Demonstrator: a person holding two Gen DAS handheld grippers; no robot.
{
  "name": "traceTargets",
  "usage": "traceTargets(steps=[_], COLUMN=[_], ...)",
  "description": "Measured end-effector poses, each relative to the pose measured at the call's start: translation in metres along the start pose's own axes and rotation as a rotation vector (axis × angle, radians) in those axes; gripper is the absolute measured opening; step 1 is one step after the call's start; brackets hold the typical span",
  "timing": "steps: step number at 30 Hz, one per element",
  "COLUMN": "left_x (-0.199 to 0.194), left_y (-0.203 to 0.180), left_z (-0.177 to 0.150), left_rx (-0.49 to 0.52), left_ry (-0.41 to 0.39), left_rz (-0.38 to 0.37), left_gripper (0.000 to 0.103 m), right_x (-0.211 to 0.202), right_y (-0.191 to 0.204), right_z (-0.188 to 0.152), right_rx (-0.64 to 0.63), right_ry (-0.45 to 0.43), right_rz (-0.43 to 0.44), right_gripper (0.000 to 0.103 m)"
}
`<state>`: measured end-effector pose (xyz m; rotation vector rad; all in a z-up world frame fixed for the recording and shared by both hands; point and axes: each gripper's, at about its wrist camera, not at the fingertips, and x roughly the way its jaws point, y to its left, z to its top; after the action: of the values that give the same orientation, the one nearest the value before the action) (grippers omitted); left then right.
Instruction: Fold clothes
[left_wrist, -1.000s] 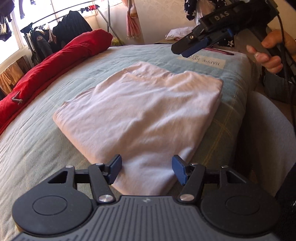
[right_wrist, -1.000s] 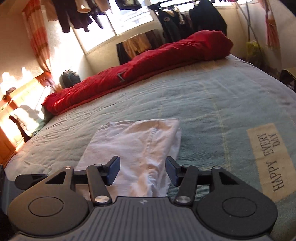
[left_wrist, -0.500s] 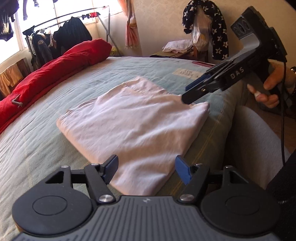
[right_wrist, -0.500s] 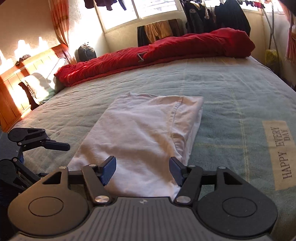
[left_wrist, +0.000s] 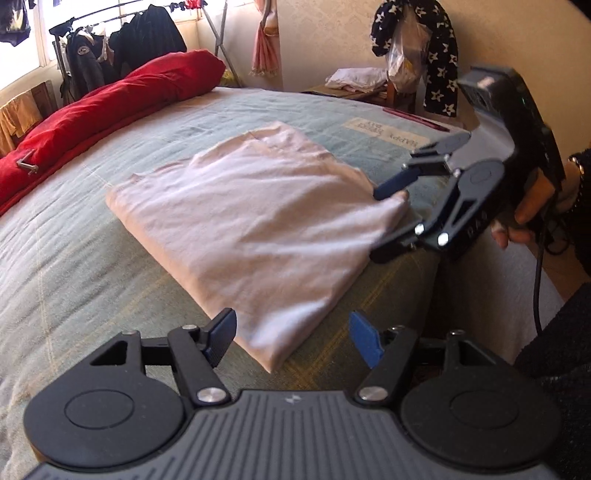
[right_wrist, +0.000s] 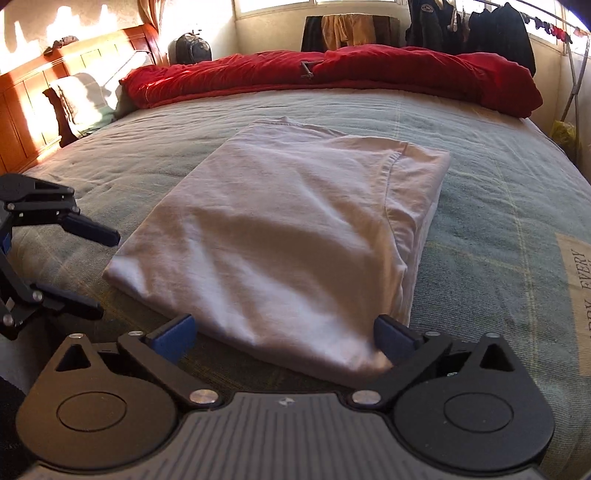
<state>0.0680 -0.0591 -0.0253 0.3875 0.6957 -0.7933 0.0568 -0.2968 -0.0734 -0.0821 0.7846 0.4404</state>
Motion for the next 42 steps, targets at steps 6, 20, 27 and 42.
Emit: traceTargets(steps=[6, 20, 27, 42], left_x=[0.012, 0.074, 0.109, 0.129], left_y=[0.033, 0.072, 0.096, 0.135], left_z=[0.036, 0.046, 0.063, 0.085], left_rx=[-0.118, -0.331, -0.359, -0.411], left_ry=[-0.117, -0.096, -0.067, -0.11], left_rz=[0.014, -0.032, -0.05, -0.068], left_gripper=[0.072, 0.072, 0.072, 0.074], right_x=[0.002, -0.008, 0.042, 0.047], right_y=[0.009, -0.045, -0.068, -0.095], right_z=[-0.002, 0.061, 0.057, 0.097], right_rx=[-0.035, 0.115, 0.182, 0.082], right_ry=[-0.002, -0.216, -0.141, -0.174], right_rz=[-0.04, 0.088, 0.1, 0.132], right_gripper=[0.103, 0.103, 0.103, 0.103])
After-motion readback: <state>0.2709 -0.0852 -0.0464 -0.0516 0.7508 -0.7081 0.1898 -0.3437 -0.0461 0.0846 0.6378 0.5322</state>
